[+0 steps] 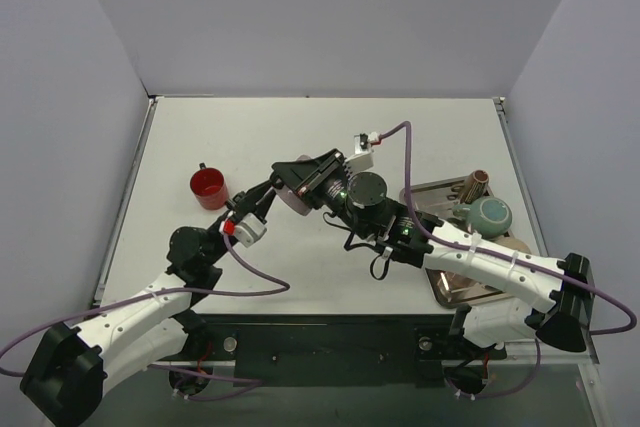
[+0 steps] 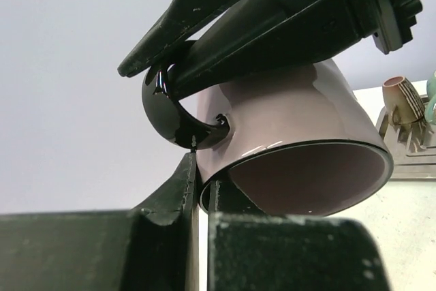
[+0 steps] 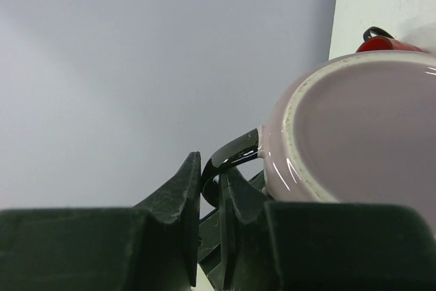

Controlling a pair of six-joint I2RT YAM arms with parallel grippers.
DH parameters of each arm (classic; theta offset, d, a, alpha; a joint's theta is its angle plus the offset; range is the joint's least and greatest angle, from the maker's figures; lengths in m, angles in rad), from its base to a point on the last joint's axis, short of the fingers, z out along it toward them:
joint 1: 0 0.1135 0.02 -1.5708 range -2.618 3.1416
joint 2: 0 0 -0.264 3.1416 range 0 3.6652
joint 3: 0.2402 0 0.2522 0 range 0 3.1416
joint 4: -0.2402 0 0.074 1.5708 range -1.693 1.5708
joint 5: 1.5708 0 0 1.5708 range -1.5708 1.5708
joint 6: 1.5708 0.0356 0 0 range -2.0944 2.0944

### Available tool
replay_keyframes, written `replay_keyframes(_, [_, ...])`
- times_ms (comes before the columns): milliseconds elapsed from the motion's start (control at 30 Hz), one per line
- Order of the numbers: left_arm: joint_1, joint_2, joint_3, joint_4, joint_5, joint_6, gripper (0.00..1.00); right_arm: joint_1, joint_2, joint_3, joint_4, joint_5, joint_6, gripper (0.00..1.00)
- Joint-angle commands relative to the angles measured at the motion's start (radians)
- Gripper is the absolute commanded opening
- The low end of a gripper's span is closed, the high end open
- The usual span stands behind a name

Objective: Turn the mug right side up

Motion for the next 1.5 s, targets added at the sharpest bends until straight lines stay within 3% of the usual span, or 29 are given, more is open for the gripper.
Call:
replay_keyframes(0, [-0.002,-0.023,0.008,0.013,-0.09,-0.025,0.0,-0.035,-0.017,-0.026,-0.053,-0.041,-0.014,0.0])
replay_keyframes(67, [-0.002,-0.027,0.034,-0.088,-0.151,-0.022,0.0,-0.061,-0.026,-0.023,-0.127,-0.018,-0.048,0.0])
replay_keyframes(133, [0.001,-0.023,0.096,-0.369,-0.214,-0.013,0.0,-0.087,-0.029,-0.001,-0.243,0.019,-0.1,0.23])
replay_keyframes(167, [0.005,-0.018,0.16,-0.454,-0.223,-0.014,0.0,-0.102,-0.026,0.012,-0.291,0.037,-0.15,0.46])
replay_keyframes(200, [0.011,-0.011,0.214,-0.617,-0.226,-0.019,0.0,-0.108,-0.026,0.035,-0.377,0.06,-0.176,0.62])
replay_keyframes(333, [0.072,0.016,0.354,-0.969,-0.222,-0.073,0.0,-0.133,-0.034,0.117,-0.631,0.204,-0.321,0.8])
replay_keyframes(433, [0.135,0.072,0.454,-1.228,-0.225,-0.108,0.0,-0.166,-0.058,0.134,-0.757,0.289,-0.408,0.81])
replay_keyframes(533, [0.221,0.143,0.57,-1.496,-0.127,-0.132,0.0,-0.249,-0.075,0.118,-0.911,0.442,-0.436,0.8])
replay_keyframes(700, [0.248,0.264,0.661,-1.748,-0.062,-0.088,0.0,-0.403,-0.083,0.034,-1.029,0.677,-0.431,0.8])
replay_keyframes(867, [0.287,0.437,0.756,-1.823,-0.087,-0.024,0.0,-0.665,-0.057,-0.029,-1.037,0.608,-0.364,0.75])
replay_keyframes(933, [0.301,0.511,0.808,-1.849,-0.098,-0.005,0.0,-0.714,-0.044,-0.043,-1.031,0.625,-0.327,0.71])
replay_keyframes(1267, [0.342,0.81,1.034,-1.955,-0.156,0.041,0.0,-0.753,-0.099,-0.21,-1.023,0.631,-0.082,0.67])
replay_keyframes(1467, [0.353,0.972,1.176,-2.039,-0.182,0.056,0.0,-0.78,-0.074,-0.248,-0.954,0.551,-0.046,0.68])
